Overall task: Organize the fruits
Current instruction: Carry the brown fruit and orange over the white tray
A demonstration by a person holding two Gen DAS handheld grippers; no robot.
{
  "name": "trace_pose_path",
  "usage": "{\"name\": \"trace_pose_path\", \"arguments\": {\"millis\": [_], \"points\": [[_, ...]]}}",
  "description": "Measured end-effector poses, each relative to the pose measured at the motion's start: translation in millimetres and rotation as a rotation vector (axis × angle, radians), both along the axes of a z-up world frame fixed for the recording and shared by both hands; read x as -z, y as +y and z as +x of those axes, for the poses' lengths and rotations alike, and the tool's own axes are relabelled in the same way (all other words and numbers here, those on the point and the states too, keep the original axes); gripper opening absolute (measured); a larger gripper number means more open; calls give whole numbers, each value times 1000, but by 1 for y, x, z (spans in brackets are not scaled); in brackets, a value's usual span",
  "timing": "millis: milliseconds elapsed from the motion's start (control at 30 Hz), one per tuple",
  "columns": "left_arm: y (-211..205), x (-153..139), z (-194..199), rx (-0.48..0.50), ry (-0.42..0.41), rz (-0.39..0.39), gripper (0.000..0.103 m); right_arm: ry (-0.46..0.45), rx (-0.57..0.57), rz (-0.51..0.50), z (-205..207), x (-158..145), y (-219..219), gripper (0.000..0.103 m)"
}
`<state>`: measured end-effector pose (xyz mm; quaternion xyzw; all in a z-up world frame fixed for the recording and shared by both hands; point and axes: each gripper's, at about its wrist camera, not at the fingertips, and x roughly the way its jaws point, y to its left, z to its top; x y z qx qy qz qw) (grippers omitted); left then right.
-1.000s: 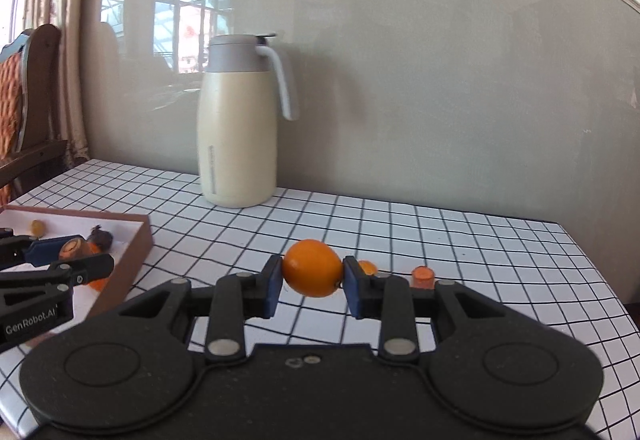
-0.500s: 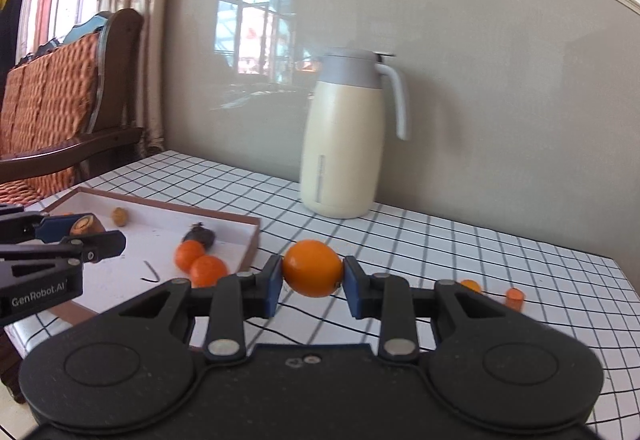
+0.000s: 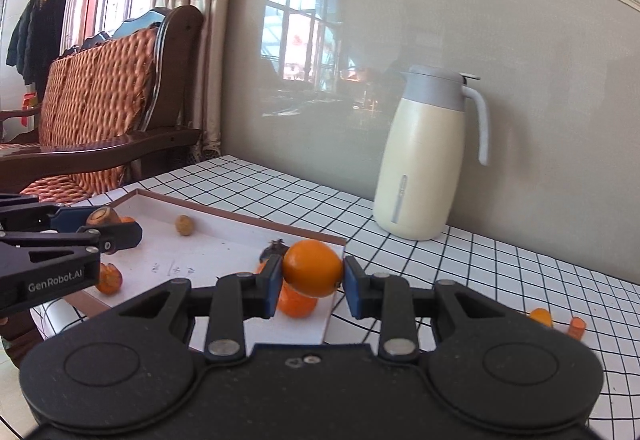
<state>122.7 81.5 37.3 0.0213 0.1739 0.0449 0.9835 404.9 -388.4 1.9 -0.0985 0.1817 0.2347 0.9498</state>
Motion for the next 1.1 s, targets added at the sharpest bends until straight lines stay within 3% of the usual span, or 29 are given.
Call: {"name": "trace_pose_path", "arguments": {"millis": [533, 1100], "points": [[54, -1, 2, -120, 7, 5, 30, -8, -49, 10, 8, 1, 36, 24], [87, 7, 39, -159, 25, -4, 30, 8, -4, 23, 55, 11, 45, 24]]}}
